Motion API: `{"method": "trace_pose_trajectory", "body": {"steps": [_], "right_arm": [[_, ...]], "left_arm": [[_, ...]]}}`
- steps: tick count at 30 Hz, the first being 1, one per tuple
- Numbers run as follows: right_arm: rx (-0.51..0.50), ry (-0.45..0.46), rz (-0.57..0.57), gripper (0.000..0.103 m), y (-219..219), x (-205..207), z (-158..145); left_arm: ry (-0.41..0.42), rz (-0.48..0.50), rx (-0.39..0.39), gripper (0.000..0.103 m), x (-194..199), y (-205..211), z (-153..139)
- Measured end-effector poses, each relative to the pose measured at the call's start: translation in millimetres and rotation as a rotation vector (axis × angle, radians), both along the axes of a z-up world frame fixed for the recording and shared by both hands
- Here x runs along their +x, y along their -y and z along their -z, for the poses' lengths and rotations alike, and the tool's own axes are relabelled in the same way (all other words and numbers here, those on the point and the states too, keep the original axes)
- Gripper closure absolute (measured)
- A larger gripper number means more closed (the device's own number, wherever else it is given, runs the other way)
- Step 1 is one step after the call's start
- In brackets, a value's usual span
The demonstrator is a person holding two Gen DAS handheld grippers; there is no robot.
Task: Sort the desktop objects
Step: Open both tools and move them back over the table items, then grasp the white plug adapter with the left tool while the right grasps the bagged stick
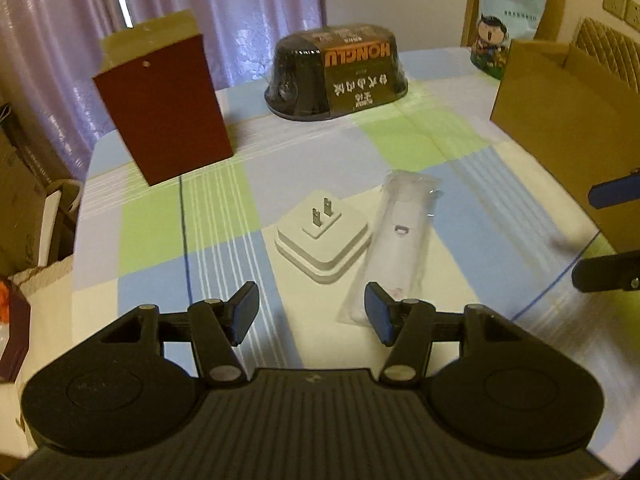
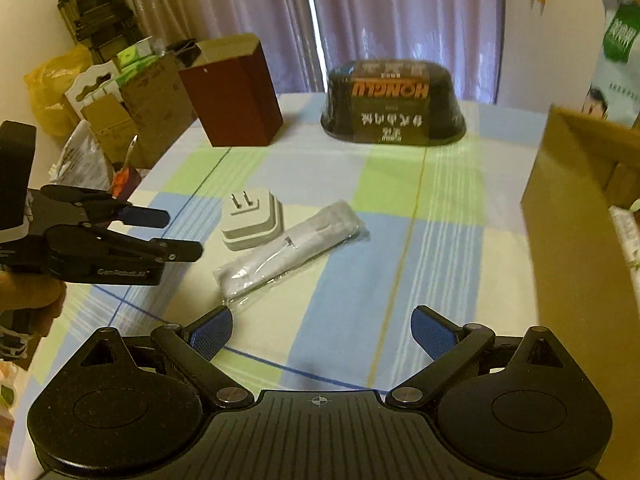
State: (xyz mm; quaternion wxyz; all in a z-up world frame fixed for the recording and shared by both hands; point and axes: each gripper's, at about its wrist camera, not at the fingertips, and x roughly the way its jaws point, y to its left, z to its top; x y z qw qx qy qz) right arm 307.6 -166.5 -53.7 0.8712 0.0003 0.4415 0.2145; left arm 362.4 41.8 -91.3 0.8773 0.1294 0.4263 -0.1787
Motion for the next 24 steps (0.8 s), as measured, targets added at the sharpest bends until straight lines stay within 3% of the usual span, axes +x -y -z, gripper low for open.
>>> {"method": "trace_pose_trajectory", "body": {"steps": [11,16,24], "right_arm": [[0.018,-0.03,0.034,0.005,0.0,15.0,35.0],[0.015,-0.033,0.036,0.005,-2.2,21.6,42.8],[0.011,-0.032,0.049,0.005,-7.5,30.5,49.5]], "left_arm": [[0.021,0.115,-0.004,0.048,42.8,15.0,30.9],[0.029,0.15,-0.028,0.045,56.0,16.0,34.8],[0.051,0.255,-0.003,0.035,72.6,25.5,35.6]]}}
